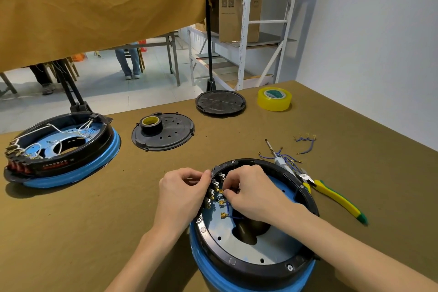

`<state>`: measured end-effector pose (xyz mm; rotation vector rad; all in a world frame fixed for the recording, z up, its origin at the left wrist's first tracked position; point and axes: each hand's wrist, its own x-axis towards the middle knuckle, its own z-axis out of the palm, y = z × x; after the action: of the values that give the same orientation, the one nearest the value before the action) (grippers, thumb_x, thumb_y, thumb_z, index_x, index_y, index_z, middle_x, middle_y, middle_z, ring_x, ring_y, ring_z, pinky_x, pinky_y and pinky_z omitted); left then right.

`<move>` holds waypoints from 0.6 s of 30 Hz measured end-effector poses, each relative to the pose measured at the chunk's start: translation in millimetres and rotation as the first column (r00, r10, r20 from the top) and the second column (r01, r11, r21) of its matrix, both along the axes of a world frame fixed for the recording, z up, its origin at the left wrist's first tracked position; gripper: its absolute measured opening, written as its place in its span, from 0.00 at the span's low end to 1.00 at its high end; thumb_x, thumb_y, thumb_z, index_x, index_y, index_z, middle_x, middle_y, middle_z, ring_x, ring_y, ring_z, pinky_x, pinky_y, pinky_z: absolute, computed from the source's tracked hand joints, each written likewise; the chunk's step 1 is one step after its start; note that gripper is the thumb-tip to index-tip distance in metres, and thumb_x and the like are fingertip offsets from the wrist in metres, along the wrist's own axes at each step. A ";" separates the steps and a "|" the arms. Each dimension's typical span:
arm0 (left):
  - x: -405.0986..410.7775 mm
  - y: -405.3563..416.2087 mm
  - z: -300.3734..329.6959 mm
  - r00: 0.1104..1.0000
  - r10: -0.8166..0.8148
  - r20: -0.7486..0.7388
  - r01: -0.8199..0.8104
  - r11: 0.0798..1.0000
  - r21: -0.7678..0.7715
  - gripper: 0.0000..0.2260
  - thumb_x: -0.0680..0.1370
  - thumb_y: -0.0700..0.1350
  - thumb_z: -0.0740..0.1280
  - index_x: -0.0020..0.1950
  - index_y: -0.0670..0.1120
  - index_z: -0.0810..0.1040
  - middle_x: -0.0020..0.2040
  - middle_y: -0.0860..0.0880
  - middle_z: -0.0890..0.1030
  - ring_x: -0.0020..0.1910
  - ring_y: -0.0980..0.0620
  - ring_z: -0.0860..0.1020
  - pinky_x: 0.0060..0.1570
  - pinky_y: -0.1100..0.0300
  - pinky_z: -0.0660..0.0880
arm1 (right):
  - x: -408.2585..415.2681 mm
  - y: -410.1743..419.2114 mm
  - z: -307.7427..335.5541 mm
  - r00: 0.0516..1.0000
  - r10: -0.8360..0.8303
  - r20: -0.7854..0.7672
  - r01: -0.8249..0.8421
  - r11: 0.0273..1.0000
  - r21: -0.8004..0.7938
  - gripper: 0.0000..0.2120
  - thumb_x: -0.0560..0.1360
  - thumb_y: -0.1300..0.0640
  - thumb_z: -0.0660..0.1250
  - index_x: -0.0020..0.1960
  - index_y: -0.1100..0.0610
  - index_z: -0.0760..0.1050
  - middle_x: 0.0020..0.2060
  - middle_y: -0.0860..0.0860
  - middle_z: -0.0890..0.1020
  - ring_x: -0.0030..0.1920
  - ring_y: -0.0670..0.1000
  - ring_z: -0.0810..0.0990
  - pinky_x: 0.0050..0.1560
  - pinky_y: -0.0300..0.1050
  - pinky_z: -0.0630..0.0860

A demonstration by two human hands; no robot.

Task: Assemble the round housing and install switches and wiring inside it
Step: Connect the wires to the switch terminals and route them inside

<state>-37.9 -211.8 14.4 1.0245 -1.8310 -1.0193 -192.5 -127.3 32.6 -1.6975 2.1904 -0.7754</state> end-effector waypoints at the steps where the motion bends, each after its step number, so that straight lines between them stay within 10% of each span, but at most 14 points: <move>1: -0.3 0.6 0.2 1.000 0.005 -0.007 -0.005 1.000 0.002 0.08 0.77 0.52 0.74 0.39 0.55 0.87 0.36 0.61 0.85 0.39 0.63 0.84 0.36 0.68 0.77 | 0.4 -0.3 0.2 1.000 -0.002 0.001 0.002 1.000 0.000 0.06 0.75 0.57 0.69 0.44 0.51 0.85 0.34 0.42 0.80 0.36 0.42 0.78 0.35 0.34 0.72; 11: 2.2 -2.1 3.2 0.998 0.022 0.053 -0.018 0.998 -0.066 0.08 0.77 0.52 0.74 0.39 0.54 0.87 0.39 0.57 0.84 0.40 0.61 0.82 0.40 0.62 0.78 | 5.3 -1.8 -0.9 1.000 -0.003 -0.004 0.003 1.000 0.018 0.05 0.76 0.52 0.70 0.43 0.50 0.83 0.33 0.42 0.79 0.35 0.42 0.77 0.36 0.36 0.71; 18: 21.8 -20.9 24.7 0.906 -0.280 0.318 0.272 0.960 0.069 0.07 0.79 0.56 0.72 0.41 0.61 0.85 0.38 0.65 0.85 0.41 0.67 0.83 0.36 0.71 0.77 | 7.2 2.1 1.4 0.999 0.015 -0.034 -0.015 1.000 0.005 0.06 0.77 0.50 0.71 0.45 0.51 0.84 0.35 0.43 0.78 0.37 0.46 0.77 0.40 0.45 0.76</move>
<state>-16.1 -232.7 39.1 1.0122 -2.2912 -1.0871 -185.3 -125.2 34.1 -1.7355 2.1974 -0.7427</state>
